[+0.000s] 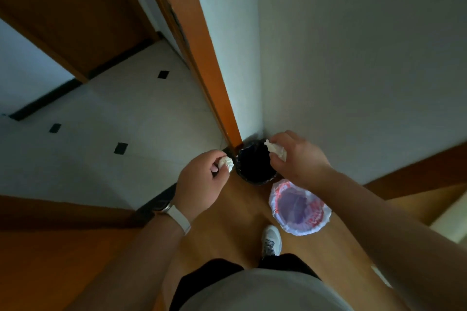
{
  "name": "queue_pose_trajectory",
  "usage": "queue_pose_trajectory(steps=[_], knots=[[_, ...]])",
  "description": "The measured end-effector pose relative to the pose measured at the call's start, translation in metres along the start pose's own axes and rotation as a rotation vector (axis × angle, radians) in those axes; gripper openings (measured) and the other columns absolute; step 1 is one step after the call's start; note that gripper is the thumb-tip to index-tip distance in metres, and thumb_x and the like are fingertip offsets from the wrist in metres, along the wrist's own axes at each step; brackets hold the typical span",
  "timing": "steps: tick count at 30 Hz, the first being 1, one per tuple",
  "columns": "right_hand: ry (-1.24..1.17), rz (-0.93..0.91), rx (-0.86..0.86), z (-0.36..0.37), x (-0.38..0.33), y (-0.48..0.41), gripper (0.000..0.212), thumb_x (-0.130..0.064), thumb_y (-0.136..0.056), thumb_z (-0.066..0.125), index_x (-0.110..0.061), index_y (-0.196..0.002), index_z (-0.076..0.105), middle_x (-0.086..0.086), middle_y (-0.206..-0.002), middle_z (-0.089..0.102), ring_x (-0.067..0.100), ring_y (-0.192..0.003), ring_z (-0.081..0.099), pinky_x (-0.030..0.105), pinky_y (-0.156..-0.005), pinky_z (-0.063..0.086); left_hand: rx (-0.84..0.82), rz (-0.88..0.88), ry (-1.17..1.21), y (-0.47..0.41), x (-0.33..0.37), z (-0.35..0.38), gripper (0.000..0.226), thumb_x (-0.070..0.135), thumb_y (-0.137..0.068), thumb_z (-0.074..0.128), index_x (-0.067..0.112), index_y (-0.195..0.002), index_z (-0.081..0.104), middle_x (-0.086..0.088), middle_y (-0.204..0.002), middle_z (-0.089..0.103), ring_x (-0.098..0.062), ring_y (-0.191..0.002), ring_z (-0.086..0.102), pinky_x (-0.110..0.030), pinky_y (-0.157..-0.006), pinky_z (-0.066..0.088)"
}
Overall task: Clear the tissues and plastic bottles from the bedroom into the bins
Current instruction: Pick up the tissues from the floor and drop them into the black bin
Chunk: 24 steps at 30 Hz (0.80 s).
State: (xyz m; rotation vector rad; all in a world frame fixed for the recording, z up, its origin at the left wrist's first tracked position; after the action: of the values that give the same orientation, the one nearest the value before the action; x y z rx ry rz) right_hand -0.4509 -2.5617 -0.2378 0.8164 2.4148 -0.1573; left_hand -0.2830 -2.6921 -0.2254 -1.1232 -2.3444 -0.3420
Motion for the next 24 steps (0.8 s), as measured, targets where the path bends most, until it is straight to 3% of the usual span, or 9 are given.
queue_pose_trajectory(steps=[4, 13, 21, 24], knots=[[-0.004, 0.118, 0.036, 0.001, 0.035, -0.006, 0.035, -0.031, -0.084, 0.063, -0.024, -0.118, 0.060, 0.000, -0.117, 0.061, 0.028, -0.099, 0.060, 0.032, -0.075, 0.045, -0.065, 0.079, -0.031, -0.037, 0.010, 0.018, 0.017, 0.029, -0.090, 0.064, 0.023, -0.106, 0.065, 0.013, -0.087, 0.064, -0.005, -0.078, 0.059, -0.022, -0.063, 0.049], [-0.096, 0.343, 0.075, 0.032, 0.084, -0.022, 0.032, -0.031, -0.085, 0.062, -0.023, -0.116, 0.060, 0.001, -0.113, 0.061, 0.029, -0.093, 0.062, 0.034, -0.074, 0.050, -0.239, 0.157, 0.013, -0.104, -0.009, 0.072, 0.015, 0.028, -0.090, 0.063, 0.024, -0.104, 0.065, 0.008, -0.085, 0.067, -0.010, -0.078, 0.062, -0.037, -0.065, 0.055], [-0.118, 0.558, 0.040, 0.105, 0.109, -0.061, 0.033, -0.032, -0.089, 0.059, -0.023, -0.121, 0.057, 0.000, -0.118, 0.059, 0.023, -0.094, 0.060, 0.027, -0.069, 0.042, -0.412, 0.172, 0.065, -0.167, -0.075, 0.135, 0.015, 0.021, -0.090, 0.064, 0.019, -0.104, 0.065, 0.006, -0.087, 0.066, -0.007, -0.078, 0.061, -0.017, -0.062, 0.046], [-0.084, 0.670, -0.015, 0.140, 0.123, -0.074, 0.035, -0.036, -0.091, 0.056, -0.027, -0.125, 0.054, -0.003, -0.123, 0.057, 0.018, -0.092, 0.057, 0.021, -0.059, 0.034, -0.478, 0.143, 0.083, -0.188, -0.109, 0.164, 0.015, 0.019, -0.090, 0.065, 0.018, -0.105, 0.064, 0.007, -0.090, 0.065, -0.002, -0.078, 0.060, -0.009, -0.060, 0.042]])
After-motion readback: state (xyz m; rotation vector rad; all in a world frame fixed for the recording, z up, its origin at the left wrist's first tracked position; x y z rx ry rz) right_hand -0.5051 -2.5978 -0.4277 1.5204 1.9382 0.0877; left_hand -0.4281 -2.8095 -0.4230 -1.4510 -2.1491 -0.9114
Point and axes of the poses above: each hand's wrist, its own y-axis away from the middle knuckle, its own z-axis out of the palm, x = y × z, the point moved 9 cm from there along -y, towards the middle knuckle
